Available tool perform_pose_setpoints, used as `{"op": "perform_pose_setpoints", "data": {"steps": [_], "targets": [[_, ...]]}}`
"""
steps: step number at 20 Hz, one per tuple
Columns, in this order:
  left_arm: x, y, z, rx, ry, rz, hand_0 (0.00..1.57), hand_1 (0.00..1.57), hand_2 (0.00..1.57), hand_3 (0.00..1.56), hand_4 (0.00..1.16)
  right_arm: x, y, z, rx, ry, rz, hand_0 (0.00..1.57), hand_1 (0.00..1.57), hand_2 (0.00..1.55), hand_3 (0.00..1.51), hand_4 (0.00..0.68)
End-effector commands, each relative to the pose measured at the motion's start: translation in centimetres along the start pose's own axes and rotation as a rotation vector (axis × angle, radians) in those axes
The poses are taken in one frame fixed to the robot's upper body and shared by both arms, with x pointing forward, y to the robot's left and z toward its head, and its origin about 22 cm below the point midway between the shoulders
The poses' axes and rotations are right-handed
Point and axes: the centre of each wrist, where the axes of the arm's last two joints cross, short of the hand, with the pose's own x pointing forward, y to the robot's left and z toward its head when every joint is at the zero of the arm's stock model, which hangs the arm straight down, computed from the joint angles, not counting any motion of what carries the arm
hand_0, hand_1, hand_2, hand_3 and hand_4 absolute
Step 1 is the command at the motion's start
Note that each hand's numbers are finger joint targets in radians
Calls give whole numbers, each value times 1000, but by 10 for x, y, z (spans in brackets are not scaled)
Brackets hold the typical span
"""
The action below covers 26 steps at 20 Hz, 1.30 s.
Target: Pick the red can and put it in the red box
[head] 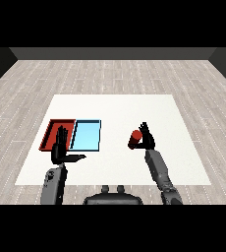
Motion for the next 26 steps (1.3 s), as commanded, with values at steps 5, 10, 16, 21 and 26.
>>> {"op": "perform_pose_setpoints", "data": {"steps": [5,10,16,21,26], "targets": [[1,-14,-5,4,1,3,0,0,0,0,0,-5,5,4,14,17,18,0,0,0,0,0],[-10,11,7,0,6,-2,0,0,0,0,0,-5,1,-19,-3,16,18,0,0,0,0,0],[-19,-4,-4,-6,5,5,0,0,0,0,0,3,4,-12,-5,38,41,0,0,0,0,0],[-6,10,18,4,0,6,0,0,0,0,0,-9,24,-21,4,52,12,0,0,0,0,0],[3,7,-3,-3,-15,-9,0,0,0,0,0,0,17,-6,9,58,27,0,0,0,0,0]]}}
